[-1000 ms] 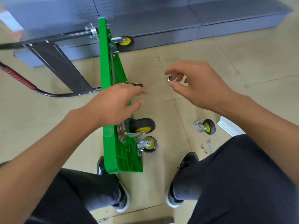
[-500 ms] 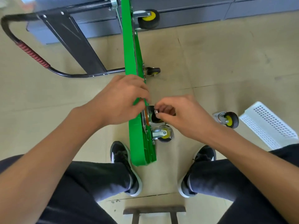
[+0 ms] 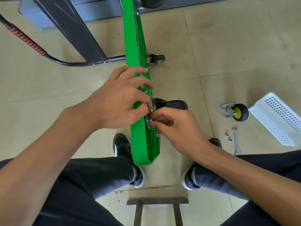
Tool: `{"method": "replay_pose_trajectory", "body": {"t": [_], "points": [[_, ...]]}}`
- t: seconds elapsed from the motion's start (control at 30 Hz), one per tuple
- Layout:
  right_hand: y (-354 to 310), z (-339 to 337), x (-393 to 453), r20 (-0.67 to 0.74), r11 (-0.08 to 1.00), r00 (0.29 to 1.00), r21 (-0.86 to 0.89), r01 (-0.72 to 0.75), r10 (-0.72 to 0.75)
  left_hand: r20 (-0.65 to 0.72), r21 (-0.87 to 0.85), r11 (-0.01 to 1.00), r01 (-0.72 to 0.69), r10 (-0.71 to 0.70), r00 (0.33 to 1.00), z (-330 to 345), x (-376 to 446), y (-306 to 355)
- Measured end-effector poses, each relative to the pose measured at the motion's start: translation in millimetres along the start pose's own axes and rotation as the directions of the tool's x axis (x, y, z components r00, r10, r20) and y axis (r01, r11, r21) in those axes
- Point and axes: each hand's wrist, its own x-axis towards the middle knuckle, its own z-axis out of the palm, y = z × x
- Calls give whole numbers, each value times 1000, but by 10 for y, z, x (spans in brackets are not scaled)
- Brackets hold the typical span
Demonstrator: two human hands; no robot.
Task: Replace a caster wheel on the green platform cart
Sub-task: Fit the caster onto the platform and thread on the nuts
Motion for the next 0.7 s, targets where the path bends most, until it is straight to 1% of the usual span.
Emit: {"method": "replay_pose_trajectory", "body": {"t": [0.17,0.4,0.53,0.7], "points": [[-13,19,19,-14,1000,1000,1,-5,5,-10,-34,999,-14,13,1000,36,3,-26],[15,48,-5,-7,999,1000,-33,-13,13,-108,-8,999,-48,47,993,184,31,-47],[8,51,-3,-23,1000,1000,4,-4,4,-124,-29,998,-55,50,991,172,29,-36],[3,65,-8,-29,1000,1000,-5,4,-4,-135,-49,998,-47,40,990,182,25,-33]]}}
